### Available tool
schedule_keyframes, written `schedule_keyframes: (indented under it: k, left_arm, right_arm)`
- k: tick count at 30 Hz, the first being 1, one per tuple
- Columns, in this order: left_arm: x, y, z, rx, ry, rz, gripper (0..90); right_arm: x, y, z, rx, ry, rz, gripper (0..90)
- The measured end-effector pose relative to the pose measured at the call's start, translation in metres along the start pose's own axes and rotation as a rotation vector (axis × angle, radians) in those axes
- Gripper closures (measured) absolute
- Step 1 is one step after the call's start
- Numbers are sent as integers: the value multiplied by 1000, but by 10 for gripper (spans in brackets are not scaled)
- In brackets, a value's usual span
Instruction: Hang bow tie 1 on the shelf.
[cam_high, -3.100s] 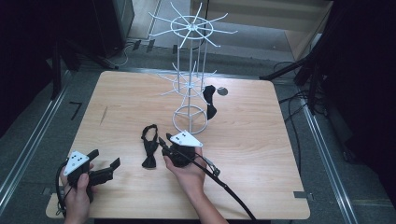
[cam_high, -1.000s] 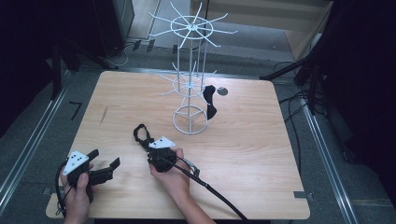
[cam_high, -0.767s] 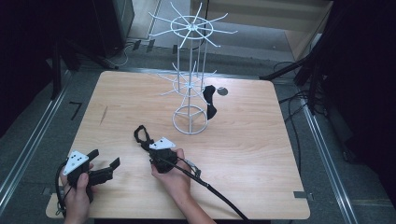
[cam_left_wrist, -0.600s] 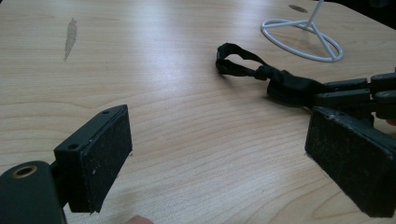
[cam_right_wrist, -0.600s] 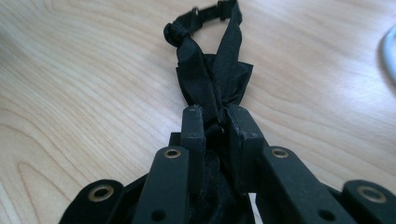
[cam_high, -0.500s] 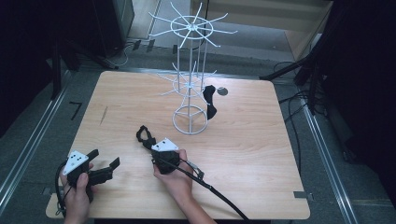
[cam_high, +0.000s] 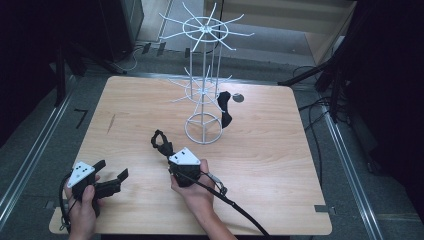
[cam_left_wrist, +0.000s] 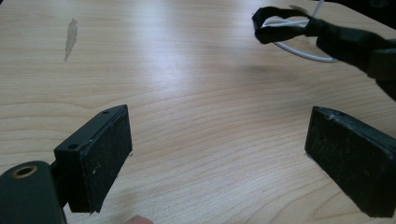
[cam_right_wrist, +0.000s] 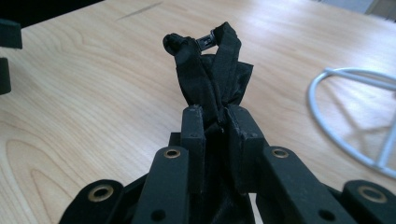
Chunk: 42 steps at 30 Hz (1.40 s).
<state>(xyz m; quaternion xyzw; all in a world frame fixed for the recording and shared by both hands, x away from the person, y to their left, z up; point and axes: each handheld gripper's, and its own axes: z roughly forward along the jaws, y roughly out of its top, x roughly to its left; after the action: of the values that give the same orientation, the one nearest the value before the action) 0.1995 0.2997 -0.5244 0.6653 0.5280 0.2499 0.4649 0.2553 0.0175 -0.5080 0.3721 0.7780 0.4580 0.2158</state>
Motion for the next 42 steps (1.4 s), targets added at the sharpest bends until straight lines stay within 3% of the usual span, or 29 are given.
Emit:
schedule_keyframes:
  k: [10, 22, 29, 42]
  left_arm:
    - [0, 0, 0, 0, 0, 0, 82]
    - [0, 0, 0, 1, 3, 1, 81]
    - [0, 0, 0, 1, 3, 1, 81]
    - [-1, 0, 0, 2, 2, 2, 82]
  right_arm:
    - [-14, 6, -27, -71, -49, -4, 790]
    - [-22, 6, -58, -113, -76, -21, 789]
    - [-27, 2, -73, -121, -70, 9, 789]
    - [-27, 4, -99, -189, -81, 42, 788]
